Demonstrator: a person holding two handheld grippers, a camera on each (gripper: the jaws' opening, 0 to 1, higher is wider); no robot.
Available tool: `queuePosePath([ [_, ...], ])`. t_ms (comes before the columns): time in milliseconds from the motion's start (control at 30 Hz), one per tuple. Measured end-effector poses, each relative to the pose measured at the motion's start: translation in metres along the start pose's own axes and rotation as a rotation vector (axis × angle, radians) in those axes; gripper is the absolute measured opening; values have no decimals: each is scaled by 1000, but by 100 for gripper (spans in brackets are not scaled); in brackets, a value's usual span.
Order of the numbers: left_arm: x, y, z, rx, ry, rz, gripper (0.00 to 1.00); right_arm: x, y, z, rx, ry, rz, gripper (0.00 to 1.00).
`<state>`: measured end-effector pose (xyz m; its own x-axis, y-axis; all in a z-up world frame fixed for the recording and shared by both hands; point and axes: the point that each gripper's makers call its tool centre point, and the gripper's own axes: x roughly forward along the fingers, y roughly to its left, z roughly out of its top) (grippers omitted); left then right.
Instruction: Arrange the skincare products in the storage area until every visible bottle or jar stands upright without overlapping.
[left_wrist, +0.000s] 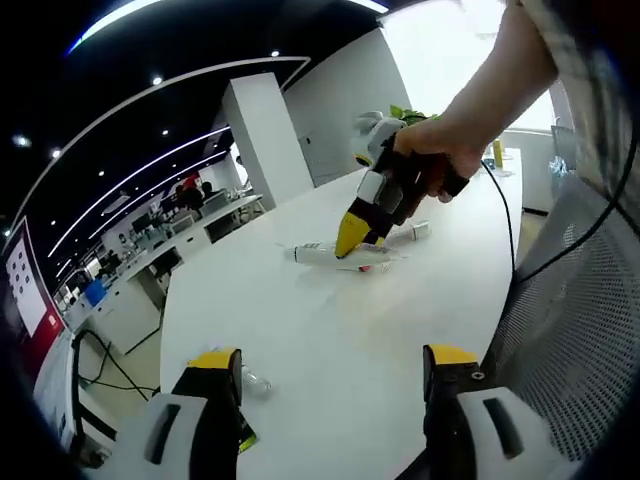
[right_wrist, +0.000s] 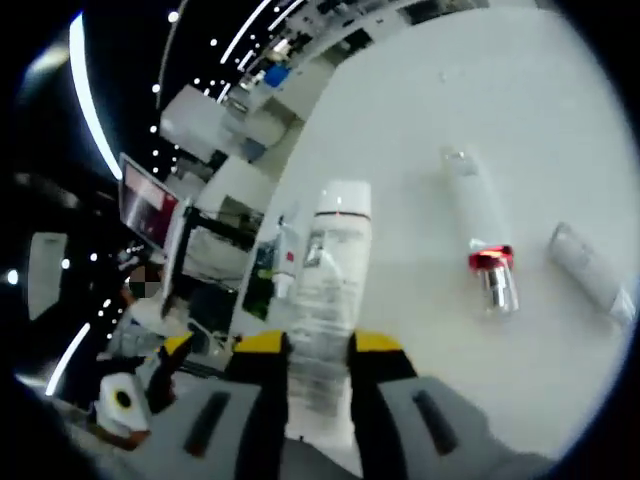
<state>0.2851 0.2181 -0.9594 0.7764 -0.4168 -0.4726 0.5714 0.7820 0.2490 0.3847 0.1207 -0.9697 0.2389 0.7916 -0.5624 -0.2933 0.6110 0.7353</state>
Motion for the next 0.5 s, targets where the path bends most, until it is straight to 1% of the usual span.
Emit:
queuePosePath([
  [100,0,2,2,8,-6,9,78,-12,10,-14,-13,37,28,20],
  [167,-1,3,3,7,-12,11,80,-18,18,-23,16,71,71,20],
  [200,-1,1,4,8,-11,3,80,-19,20,-26,17,74,79,20],
  [233,-1,0,4,12,-10,0,80,-23,25,-33,34,98,99,20],
  [300,-1,-3,5,47,-10,-10,80,-25,29,-38,37,113,112,20],
  [333,-1,-6,8,65,-20,-20,80,-27,32,-44,37,132,121,20],
  [400,-1,-12,11,104,-24,-50,81,-29,36,-49,34,149,127,21],
  [467,-1,-24,18,189,-47,-90,81,-32,43,-58,17,179,140,21],
  [500,-1,-26,20,215,-54,-97,81,-33,41,-58,13,189,142,21],
])
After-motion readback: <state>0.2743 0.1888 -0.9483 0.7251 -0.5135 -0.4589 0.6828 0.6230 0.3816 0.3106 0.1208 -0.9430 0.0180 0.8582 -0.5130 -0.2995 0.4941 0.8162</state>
